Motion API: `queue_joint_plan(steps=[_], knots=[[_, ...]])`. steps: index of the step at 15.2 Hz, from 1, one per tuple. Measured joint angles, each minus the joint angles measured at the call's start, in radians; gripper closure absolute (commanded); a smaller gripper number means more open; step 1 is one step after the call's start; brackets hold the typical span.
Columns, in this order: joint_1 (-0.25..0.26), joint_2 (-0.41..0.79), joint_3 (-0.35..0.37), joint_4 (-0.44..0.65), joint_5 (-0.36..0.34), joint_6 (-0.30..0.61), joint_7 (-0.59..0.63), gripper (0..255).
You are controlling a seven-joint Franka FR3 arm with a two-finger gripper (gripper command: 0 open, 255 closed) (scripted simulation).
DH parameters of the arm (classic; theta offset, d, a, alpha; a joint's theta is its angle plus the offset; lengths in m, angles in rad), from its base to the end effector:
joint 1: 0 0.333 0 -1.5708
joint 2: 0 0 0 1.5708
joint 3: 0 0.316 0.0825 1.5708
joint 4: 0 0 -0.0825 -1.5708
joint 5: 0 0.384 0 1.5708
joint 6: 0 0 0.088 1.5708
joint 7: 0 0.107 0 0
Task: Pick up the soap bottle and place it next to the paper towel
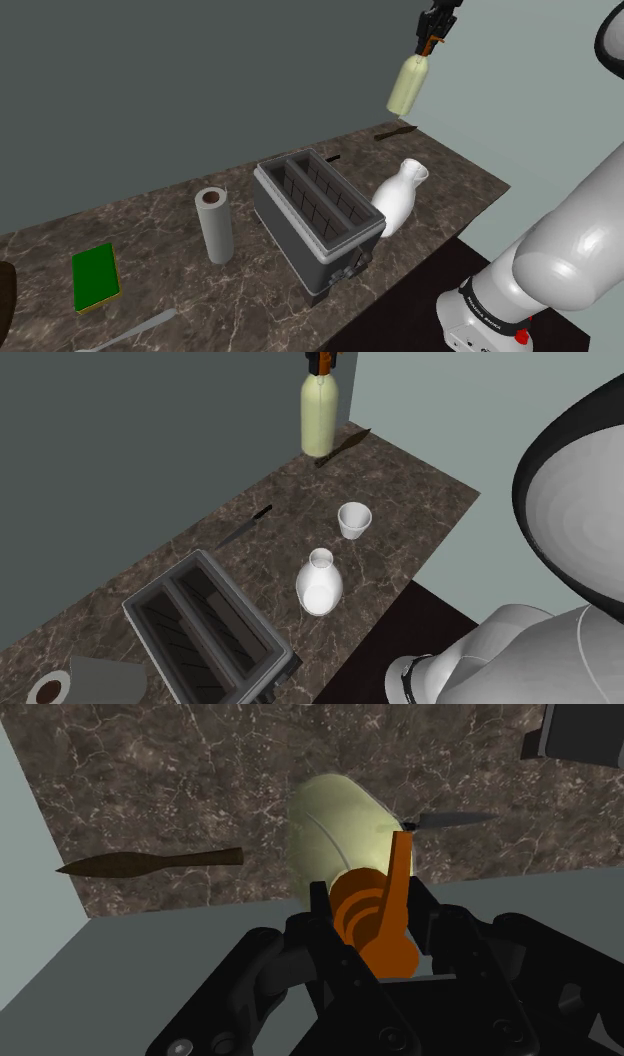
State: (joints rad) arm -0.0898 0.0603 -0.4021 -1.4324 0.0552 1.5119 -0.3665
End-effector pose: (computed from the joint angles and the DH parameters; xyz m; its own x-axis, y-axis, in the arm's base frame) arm 0.5058 -0.2550 0.6530 0.9921 -0.1205 0.0337 -0.1199 -0.9926 -0.0207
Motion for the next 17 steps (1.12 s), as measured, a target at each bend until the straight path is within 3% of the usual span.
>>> queue_joint_plan(steps=[12,17], knots=[[-0.033,0.106,-0.015,0.299,0.048,-0.203,-0.018,255],[0.047,-0.026,0.032,0.151,-0.011,-0.174,0.084,255]])
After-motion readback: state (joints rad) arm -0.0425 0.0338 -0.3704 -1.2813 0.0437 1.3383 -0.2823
